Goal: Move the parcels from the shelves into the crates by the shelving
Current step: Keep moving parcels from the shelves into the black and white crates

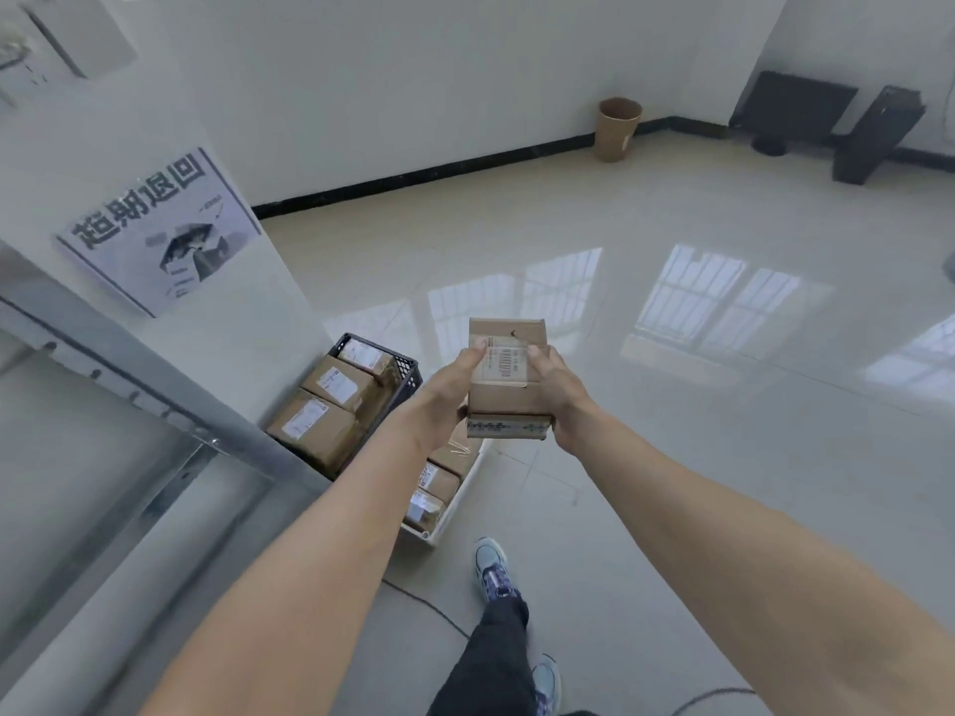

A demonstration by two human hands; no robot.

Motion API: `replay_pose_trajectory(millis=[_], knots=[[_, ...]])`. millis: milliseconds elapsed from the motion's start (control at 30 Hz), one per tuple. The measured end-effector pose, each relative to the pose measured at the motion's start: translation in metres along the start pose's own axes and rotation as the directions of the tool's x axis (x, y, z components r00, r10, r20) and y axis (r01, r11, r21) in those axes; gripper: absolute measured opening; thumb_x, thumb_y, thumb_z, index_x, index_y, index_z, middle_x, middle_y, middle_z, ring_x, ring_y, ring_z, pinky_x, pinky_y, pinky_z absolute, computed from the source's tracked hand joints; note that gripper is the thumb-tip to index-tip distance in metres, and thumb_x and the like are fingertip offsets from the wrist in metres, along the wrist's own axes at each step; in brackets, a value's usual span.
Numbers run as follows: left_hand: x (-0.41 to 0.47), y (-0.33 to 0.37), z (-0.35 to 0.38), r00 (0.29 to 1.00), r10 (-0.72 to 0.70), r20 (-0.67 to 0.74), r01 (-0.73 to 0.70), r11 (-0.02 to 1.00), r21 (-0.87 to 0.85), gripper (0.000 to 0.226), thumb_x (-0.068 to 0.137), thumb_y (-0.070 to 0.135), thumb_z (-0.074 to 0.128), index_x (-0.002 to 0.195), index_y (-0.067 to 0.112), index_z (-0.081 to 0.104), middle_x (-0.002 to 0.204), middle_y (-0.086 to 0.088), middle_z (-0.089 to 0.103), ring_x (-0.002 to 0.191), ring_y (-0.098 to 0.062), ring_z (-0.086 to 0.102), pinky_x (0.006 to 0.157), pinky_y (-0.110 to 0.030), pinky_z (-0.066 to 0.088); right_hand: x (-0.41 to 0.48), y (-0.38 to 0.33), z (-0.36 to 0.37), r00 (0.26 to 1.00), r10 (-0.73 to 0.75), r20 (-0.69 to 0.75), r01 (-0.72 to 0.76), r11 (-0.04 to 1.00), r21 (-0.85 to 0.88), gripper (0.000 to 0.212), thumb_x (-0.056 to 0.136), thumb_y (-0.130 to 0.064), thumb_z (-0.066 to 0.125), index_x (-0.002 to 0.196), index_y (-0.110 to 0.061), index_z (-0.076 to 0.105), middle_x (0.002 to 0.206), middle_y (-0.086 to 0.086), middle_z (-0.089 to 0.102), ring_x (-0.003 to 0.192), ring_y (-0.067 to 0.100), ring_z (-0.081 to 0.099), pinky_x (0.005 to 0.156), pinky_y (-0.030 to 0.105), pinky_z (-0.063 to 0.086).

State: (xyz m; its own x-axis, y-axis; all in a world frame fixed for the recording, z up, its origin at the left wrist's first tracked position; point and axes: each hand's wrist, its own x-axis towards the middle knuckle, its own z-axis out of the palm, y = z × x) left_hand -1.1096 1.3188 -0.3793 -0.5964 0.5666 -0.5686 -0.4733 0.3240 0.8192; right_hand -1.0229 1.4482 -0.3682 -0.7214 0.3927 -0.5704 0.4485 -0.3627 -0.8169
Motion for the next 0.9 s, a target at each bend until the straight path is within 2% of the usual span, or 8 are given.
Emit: replay_pose_trajectory(millis=[133, 300, 467, 667, 900], knots=[[0.054, 0.011, -0.019, 1.0, 0.005, 0.012, -0.005, 0.998, -0.069, 0.053, 0.1, 0.064, 0.041, 0.133, 0.03, 0.065, 0.131, 0.006, 0.07, 0.128, -0.016, 0.059, 0.117, -0.045, 0.039, 0.054, -0.023, 0.006, 1.0, -0.004, 0.028, 0.005, 0.998, -0.061, 0.035, 0.107, -0.043, 0.041, 0.136, -0.026, 0.05, 0.113, -0.001, 0.068, 0.087, 0.014, 0.067, 0.061, 0.03, 0.052], [0.114, 0.037, -0.051, 1.0, 0.025, -0.009, -0.026, 0.985, -0.17, 0.051, 0.105, 0.062, 0.035, 0.135, 0.033, 0.064, 0.13, 0.01, 0.07, 0.13, -0.013, 0.058, 0.119, -0.044, 0.036, 0.134, -0.056, 0.027, 0.997, -0.006, 0.083, 0.02, 0.985, -0.174, 0.032, 0.108, -0.04, 0.04, 0.137, -0.03, 0.049, 0.13, 0.002, 0.065, 0.103, 0.017, 0.066, 0.068, 0.032, 0.051], [0.157, 0.055, -0.085, 0.999, 0.021, -0.038, -0.03, 0.968, -0.249, 0.06, 0.094, 0.072, 0.041, 0.14, 0.039, 0.06, 0.138, 0.012, 0.065, 0.136, -0.013, 0.053, 0.121, -0.048, 0.033, 0.198, -0.085, 0.051, 0.99, 0.014, 0.139, 0.026, 0.961, -0.276, 0.037, 0.108, -0.038, 0.04, 0.144, -0.032, 0.044, 0.131, -0.002, 0.063, 0.102, 0.011, 0.062, 0.067, 0.028, 0.047], [0.184, 0.067, -0.113, 0.992, 0.006, -0.124, -0.05, 0.932, -0.358, 0.056, 0.106, 0.063, 0.027, 0.139, 0.034, 0.062, 0.134, 0.011, 0.068, 0.132, -0.012, 0.056, 0.12, -0.046, 0.033, 0.261, -0.097, 0.08, 0.974, 0.052, 0.223, 0.039, 0.922, -0.385, 0.044, 0.107, -0.03, 0.039, 0.151, -0.035, 0.037, 0.138, -0.004, 0.059, 0.113, 0.012, 0.059, 0.071, 0.027, 0.046], [0.224, 0.064, -0.135, 0.958, -0.11, -0.263, -0.052, 0.839, -0.541, 0.052, 0.106, 0.061, 0.029, 0.127, 0.034, 0.068, 0.123, 0.011, 0.074, 0.123, -0.012, 0.063, 0.114, -0.042, 0.042, 0.337, -0.099, 0.104, 0.914, 0.107, 0.391, 0.117, 0.853, -0.508, 0.046, 0.106, -0.014, 0.038, 0.151, -0.026, 0.038, 0.137, -0.003, 0.059, 0.11, 0.005, 0.057, 0.076, 0.018, 0.044]])
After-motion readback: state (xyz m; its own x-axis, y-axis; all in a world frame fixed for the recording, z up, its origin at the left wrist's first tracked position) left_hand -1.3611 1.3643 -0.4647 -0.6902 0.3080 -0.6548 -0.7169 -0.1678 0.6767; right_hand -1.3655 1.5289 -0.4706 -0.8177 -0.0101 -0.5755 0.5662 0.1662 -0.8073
